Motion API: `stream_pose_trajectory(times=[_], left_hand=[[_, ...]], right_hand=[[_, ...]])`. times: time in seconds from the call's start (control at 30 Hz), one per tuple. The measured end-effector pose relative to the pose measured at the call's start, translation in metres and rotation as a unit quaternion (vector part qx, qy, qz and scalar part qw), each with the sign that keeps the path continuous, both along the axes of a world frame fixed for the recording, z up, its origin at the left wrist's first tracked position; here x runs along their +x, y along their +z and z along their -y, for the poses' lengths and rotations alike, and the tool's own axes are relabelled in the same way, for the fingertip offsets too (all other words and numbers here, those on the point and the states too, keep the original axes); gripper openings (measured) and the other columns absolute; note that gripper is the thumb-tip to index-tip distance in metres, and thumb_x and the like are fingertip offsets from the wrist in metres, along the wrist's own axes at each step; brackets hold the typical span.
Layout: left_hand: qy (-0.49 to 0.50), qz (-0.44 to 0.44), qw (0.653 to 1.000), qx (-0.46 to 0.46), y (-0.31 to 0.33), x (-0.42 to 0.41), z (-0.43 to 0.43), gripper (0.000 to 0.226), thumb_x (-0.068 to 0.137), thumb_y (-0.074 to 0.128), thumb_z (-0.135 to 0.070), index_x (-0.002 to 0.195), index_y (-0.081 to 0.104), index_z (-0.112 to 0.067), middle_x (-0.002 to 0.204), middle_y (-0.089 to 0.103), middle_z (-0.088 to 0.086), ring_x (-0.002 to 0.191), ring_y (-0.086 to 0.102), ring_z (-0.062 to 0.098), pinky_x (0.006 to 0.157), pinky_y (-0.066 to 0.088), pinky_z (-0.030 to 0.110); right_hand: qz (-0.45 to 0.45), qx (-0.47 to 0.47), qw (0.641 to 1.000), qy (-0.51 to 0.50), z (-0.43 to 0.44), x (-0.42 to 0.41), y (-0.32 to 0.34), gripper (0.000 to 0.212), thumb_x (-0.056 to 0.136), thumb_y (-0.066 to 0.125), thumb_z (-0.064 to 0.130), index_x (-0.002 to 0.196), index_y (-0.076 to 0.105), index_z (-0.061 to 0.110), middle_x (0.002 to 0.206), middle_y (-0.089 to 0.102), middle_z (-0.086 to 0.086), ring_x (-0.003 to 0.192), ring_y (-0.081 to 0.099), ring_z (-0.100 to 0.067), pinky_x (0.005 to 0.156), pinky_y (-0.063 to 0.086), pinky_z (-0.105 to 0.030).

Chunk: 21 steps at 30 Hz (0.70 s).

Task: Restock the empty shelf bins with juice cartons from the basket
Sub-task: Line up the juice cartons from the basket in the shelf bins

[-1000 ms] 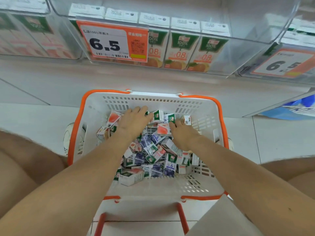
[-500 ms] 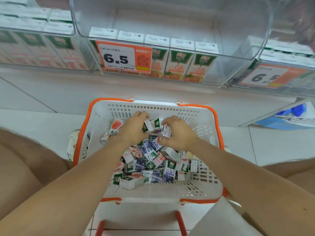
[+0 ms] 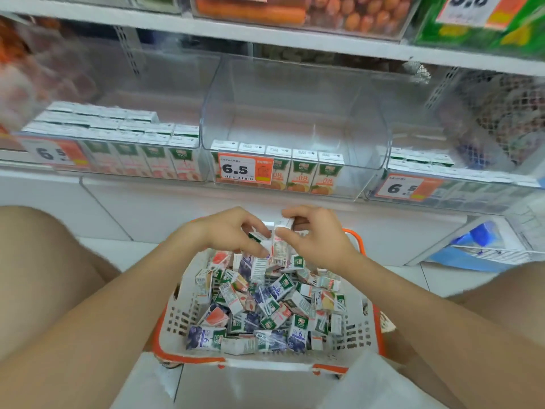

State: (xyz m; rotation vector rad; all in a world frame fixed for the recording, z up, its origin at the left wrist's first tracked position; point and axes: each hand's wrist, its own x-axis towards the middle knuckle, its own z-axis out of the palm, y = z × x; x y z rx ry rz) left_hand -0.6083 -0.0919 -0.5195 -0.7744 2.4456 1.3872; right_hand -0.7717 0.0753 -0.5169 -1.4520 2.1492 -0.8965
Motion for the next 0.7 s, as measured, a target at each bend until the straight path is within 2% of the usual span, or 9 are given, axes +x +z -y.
stream_pose_trajectory(times=[0.1, 0.2, 0.33, 0.43, 0.5, 0.53, 0.6, 0.67, 0.7], left_hand=[[-0.002, -0.012, 0.999, -0.053, 0.033, 0.013, 0.008, 0.055, 0.06, 0.09, -0.072, 0.107, 0.074, -0.047, 0.121, 0.067, -0.01, 0.117, 0.062, 0.01, 0.099, 0.053, 0.039], [-0.003, -0.033, 0.996, -0.08, 0.062, 0.027, 0.012, 0.058, 0.06, 0.088, -0.072, 0.107, 0.073, -0.041, 0.121, 0.068, -0.02, 0.118, 0.058, -0.003, 0.104, 0.048, 0.035], [0.001, -0.072, 0.99, -0.118, 0.098, 0.042, 0.02, 0.047, 0.065, 0.089, -0.066, 0.098, 0.072, -0.037, 0.095, 0.069, -0.02, 0.089, 0.061, -0.004, 0.081, 0.046, 0.031], [0.049, -0.129, 0.981, -0.138, 0.121, 0.056, 0.031, 0.043, 0.063, 0.092, -0.061, 0.09, 0.073, -0.032, 0.08, 0.069, -0.008, 0.074, 0.062, 0.01, 0.072, 0.05, 0.035], [0.1, -0.164, 0.972, -0.136, 0.135, 0.066, 0.039, 0.044, 0.063, 0.093, -0.057, 0.091, 0.073, -0.029, 0.085, 0.072, 0.008, 0.074, 0.068, 0.024, 0.069, 0.061, 0.046], [0.122, -0.174, 0.968, -0.132, 0.141, 0.071, 0.044, 0.04, 0.066, 0.093, -0.053, 0.091, 0.074, -0.027, 0.084, 0.072, 0.011, 0.071, 0.069, 0.025, 0.064, 0.063, 0.046], [0.166, -0.194, 0.957, -0.141, 0.148, 0.081, 0.057, 0.031, 0.075, 0.091, -0.046, 0.091, 0.074, -0.026, 0.08, 0.073, 0.004, 0.061, 0.065, 0.012, 0.051, 0.057, 0.035], [0.222, -0.213, 0.933, -0.188, 0.152, 0.09, 0.071, 0.03, 0.079, 0.087, -0.054, 0.092, 0.075, -0.03, 0.081, 0.075, -0.008, 0.062, 0.064, 0.004, 0.052, 0.05, 0.024], [0.255, -0.224, 0.916, -0.213, 0.152, 0.093, 0.079, 0.033, 0.079, 0.085, -0.06, 0.093, 0.075, -0.032, 0.085, 0.076, -0.012, 0.067, 0.067, 0.005, 0.056, 0.052, 0.026]], right_hand=[[0.033, -0.035, 0.999, -0.02, 0.003, 0.007, 0.024, 0.046, 0.09, 0.078, 0.045, 0.128, 0.072, 0.02, 0.114, 0.073, 0.011, 0.097, 0.068, -0.003, 0.091, 0.059, -0.027], [0.035, -0.076, 0.996, -0.041, 0.012, 0.018, 0.044, 0.045, 0.089, 0.077, 0.052, 0.125, 0.073, 0.024, 0.112, 0.072, 0.016, 0.097, 0.067, -0.002, 0.09, 0.059, -0.03], [0.023, -0.127, 0.991, -0.035, 0.028, 0.035, 0.07, 0.043, 0.095, 0.069, 0.05, 0.126, 0.073, 0.022, 0.119, 0.07, 0.015, 0.101, 0.065, -0.003, 0.093, 0.055, -0.027], [-0.007, -0.133, 0.991, -0.023, 0.049, 0.042, 0.084, 0.028, 0.098, 0.056, 0.062, 0.102, 0.069, 0.038, 0.097, 0.064, 0.016, 0.088, 0.059, -0.005, 0.082, 0.047, -0.028], [0.0, -0.148, 0.989, -0.021, 0.063, 0.045, 0.093, 0.035, 0.1, 0.054, 0.059, 0.09, 0.071, 0.03, 0.086, 0.069, 0.018, 0.078, 0.062, -0.007, 0.073, 0.047, -0.028], [0.01, -0.15, 0.988, -0.021, 0.069, 0.047, 0.1, 0.035, 0.101, 0.056, 0.054, 0.089, 0.074, 0.026, 0.082, 0.072, 0.016, 0.073, 0.064, -0.009, 0.069, 0.048, -0.028], [0.026, -0.145, 0.989, -0.015, 0.08, 0.051, 0.115, 0.034, 0.101, 0.058, 0.053, 0.087, 0.073, 0.025, 0.077, 0.072, 0.013, 0.066, 0.064, -0.011, 0.063, 0.05, -0.028], [0.039, -0.148, 0.988, -0.009, 0.093, 0.057, 0.128, 0.037, 0.099, 0.059, 0.058, 0.087, 0.07, 0.025, 0.074, 0.071, 0.013, 0.066, 0.064, -0.006, 0.062, 0.05, -0.026], [0.042, -0.151, 0.988, -0.008, 0.1, 0.061, 0.134, 0.039, 0.097, 0.06, 0.061, 0.086, 0.07, 0.025, 0.075, 0.072, 0.013, 0.069, 0.065, -0.005, 0.064, 0.05, -0.026]])
